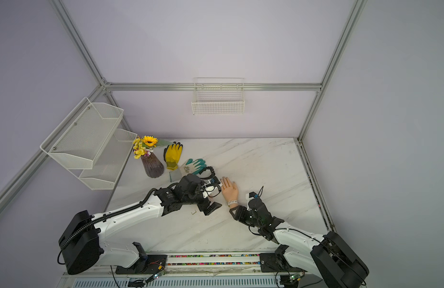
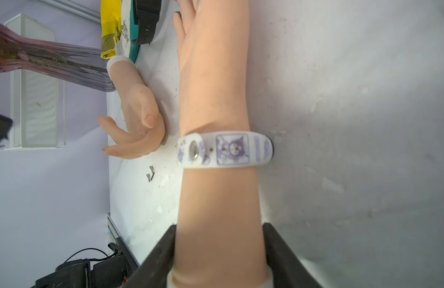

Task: Take off the watch
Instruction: Move the hand to the center of the board, then untie the watch from the hand.

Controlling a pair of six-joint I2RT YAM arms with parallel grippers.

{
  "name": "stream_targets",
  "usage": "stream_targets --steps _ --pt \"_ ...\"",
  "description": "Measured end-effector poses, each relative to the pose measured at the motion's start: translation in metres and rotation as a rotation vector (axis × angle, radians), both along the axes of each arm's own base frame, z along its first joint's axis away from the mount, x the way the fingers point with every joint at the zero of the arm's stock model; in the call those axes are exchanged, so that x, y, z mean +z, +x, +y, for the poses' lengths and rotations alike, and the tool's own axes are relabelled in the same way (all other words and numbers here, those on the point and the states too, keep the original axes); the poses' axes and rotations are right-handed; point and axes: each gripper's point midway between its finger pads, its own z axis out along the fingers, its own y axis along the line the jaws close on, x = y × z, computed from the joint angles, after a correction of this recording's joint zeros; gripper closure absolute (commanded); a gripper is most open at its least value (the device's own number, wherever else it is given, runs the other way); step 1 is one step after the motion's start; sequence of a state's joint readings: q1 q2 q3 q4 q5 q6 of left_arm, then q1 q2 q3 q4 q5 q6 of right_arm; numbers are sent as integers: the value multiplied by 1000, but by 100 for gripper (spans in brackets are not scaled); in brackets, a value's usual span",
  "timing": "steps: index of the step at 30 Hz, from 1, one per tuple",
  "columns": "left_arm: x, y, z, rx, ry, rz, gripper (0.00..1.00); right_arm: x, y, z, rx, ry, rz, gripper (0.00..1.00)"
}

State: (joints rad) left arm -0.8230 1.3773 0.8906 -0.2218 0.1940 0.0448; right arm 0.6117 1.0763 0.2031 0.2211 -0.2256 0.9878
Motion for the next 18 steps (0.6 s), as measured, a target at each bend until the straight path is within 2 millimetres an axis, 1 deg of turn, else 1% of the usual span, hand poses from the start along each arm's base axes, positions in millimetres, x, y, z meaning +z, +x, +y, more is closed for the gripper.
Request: stream_targets --steps 2,4,6,7,8,10,12,13,14,16,18 --pt "-7 -4 -3 60 -63 76 0 -1 0 -4 -24 -8 13 25" --pt "-11 -4 -4 136 -143 154 0 0 2 -8 -58 -16 23 20" --pt "-17 -5 -4 224 -235 241 0 7 7 -12 -100 -27 24 17" --pt "-20 -6 -3 271 -280 291 0 14 13 -15 -130 -30 13 16" --pt "-22 -7 -3 311 -315 332 0 23 18 -16 -157 -31 2 16" --pt "-24 -7 -3 401 -385 430 0 51 33 -21 -229 -14 -49 16" --pt "-21 -6 -6 470 -442 511 0 80 45 -24 -279 15 -114 17" --pt "-19 -5 -9 501 -468 550 2 93 52 -25 -299 26 -142 18" --pt "-17 -3 -11 527 -488 580 4 101 57 -26 -309 30 -161 20" --pt "-16 2 -17 583 -521 635 8 107 68 -28 -323 10 -176 24" --pt "-22 7 -21 635 -528 681 12 99 77 -28 -317 -22 -166 29"
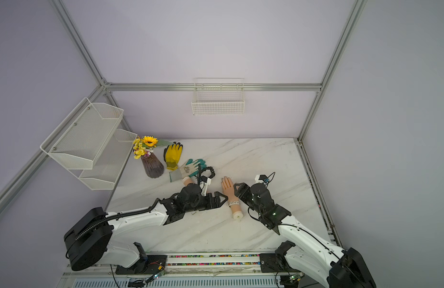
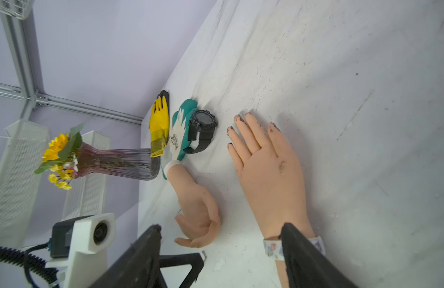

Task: Take off the watch
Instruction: Untie the watch from the hand.

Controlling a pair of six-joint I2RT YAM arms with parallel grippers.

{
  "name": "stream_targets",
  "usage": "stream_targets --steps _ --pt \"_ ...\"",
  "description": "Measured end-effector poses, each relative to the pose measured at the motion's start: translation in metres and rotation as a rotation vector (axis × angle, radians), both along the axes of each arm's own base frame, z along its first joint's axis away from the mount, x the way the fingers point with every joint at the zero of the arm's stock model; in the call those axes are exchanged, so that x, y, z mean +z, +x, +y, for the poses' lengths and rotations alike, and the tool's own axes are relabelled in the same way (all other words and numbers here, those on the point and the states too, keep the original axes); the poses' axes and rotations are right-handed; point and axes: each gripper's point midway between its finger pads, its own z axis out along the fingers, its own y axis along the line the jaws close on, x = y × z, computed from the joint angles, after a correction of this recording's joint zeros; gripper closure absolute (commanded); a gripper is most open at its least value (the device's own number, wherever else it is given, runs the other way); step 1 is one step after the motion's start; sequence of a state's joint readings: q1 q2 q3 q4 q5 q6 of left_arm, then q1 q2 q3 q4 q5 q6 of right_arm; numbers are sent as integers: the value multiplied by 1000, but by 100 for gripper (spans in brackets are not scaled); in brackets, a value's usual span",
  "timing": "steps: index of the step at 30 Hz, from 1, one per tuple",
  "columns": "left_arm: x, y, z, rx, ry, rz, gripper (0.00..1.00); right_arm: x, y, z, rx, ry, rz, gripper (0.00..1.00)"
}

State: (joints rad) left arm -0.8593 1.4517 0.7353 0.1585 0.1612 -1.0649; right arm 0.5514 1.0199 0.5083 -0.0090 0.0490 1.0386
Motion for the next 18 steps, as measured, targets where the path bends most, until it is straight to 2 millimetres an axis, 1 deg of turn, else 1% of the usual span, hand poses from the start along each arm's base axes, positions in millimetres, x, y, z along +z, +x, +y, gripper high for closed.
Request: stream_targets --steps 3,5,8,10,13,16,18 --pt "-20 5 -1 57 19 88 15 -26 2 -3 25 -31 52 37" --pt "-36 7 -1 89 40 132 17 -43 0 -9 37 -43 82 42" --pt "-58 9 2 122 72 184 20 -62 -6 -14 57 -54 116 49" --pt "-69 11 1 133 86 207 22 -68 -10 -12 85 -51 122 53" --pt "-79 18 -3 144 85 230 23 -69 -13 -5 133 -36 114 57" --pt "-77 29 -9 154 58 223 25 -67 -13 1 167 -23 100 62" --pt "-77 34 -11 159 48 219 25 -66 -14 4 183 -11 87 62"
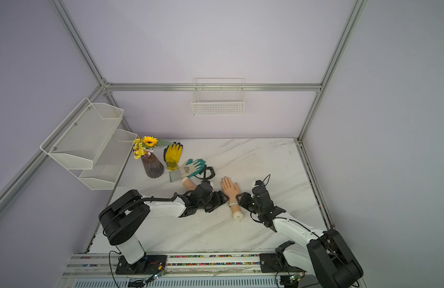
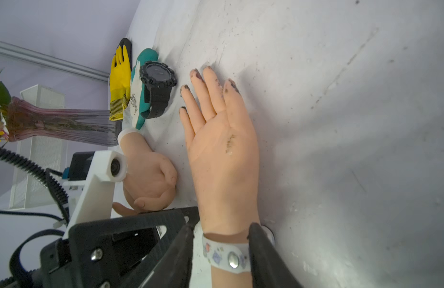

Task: Take off the watch
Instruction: Untie the watch from the hand.

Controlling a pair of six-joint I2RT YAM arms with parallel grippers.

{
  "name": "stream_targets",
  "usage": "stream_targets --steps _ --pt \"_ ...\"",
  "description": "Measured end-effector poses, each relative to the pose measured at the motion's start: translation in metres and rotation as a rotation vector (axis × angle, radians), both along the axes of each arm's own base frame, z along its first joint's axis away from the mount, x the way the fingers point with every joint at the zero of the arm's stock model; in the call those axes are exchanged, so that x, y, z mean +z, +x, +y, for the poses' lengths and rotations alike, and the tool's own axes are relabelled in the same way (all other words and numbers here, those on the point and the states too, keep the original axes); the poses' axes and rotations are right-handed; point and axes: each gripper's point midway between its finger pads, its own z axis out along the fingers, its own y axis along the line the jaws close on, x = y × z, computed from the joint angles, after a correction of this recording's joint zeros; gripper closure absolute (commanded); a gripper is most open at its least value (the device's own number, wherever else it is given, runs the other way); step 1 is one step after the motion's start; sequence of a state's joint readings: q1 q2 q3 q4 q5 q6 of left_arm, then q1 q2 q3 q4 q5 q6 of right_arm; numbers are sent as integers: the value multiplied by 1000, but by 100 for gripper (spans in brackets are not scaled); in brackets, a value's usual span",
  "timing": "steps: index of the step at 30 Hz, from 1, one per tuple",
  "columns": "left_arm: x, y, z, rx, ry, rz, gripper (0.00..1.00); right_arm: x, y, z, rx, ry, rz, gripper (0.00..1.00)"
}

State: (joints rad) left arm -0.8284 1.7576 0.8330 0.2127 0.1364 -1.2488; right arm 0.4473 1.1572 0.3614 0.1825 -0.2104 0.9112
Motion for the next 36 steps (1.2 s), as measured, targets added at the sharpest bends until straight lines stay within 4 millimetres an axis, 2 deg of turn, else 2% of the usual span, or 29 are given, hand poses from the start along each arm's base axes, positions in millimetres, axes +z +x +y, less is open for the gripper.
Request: stream_targets --steps 13,21,26,33,36 --pt "-8 20 -16 23 -69 13 50 -14 -12 6 53 34 16 63" --pt "-8 28 -26 27 -120 12 71 -12 -11 9 57 65 5 67" --pt "-8 30 -26 32 -124 9 77 -11 -17 12 64 116 9 68" --pt "-7 32 -26 32 -114 10 86 -4 -43 9 66 227 4 68" --pt "-7 32 -27 30 -115 7 89 -3 -44 9 60 249 3 64"
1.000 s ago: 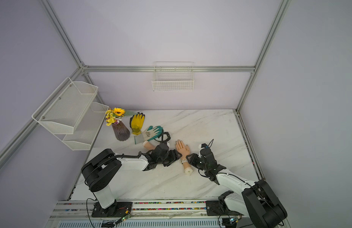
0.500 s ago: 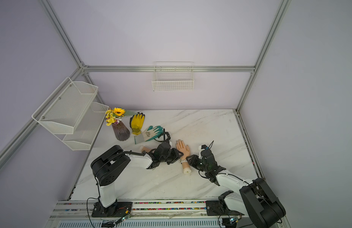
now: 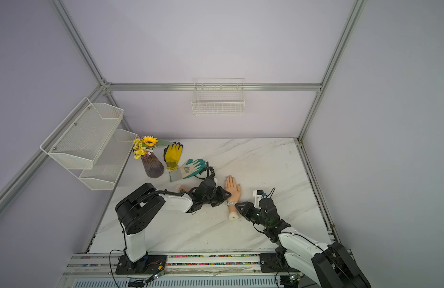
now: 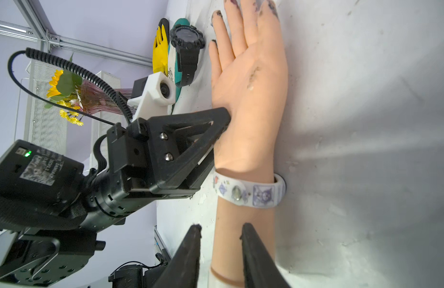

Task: Take off the watch
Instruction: Untie the watch from the hand.

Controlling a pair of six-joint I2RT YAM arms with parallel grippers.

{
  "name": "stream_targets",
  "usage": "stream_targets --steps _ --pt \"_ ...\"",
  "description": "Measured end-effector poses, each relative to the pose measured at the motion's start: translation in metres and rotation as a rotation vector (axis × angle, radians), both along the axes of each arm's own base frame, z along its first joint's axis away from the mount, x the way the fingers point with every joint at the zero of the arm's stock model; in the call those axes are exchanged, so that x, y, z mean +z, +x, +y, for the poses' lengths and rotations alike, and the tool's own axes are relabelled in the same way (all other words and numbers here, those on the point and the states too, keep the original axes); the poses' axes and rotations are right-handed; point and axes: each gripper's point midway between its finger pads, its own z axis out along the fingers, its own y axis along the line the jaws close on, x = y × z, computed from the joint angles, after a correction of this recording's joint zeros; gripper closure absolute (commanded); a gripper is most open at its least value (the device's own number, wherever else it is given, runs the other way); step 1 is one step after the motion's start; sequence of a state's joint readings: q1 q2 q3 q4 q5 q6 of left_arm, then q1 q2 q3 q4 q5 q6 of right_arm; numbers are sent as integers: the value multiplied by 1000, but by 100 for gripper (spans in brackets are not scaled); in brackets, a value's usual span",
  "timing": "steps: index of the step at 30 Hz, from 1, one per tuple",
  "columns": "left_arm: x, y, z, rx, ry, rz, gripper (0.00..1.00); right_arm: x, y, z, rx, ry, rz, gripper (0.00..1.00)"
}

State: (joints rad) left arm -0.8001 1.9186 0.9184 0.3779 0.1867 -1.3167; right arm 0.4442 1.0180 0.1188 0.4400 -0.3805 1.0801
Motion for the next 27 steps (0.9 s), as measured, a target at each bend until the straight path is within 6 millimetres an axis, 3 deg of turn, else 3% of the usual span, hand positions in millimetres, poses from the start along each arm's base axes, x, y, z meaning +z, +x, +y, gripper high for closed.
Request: stream_targets --steps 8,15,27 --pt "0 0 0 -1 -2 -3 90 -12 8 -1 -37 -7 40 65" --pt "0 1 0 0 -1 -3 90 -3 17 4 -40 25 13 69" --pt "0 1 0 -1 0 -5 90 -7 15 6 -39 68 23 72"
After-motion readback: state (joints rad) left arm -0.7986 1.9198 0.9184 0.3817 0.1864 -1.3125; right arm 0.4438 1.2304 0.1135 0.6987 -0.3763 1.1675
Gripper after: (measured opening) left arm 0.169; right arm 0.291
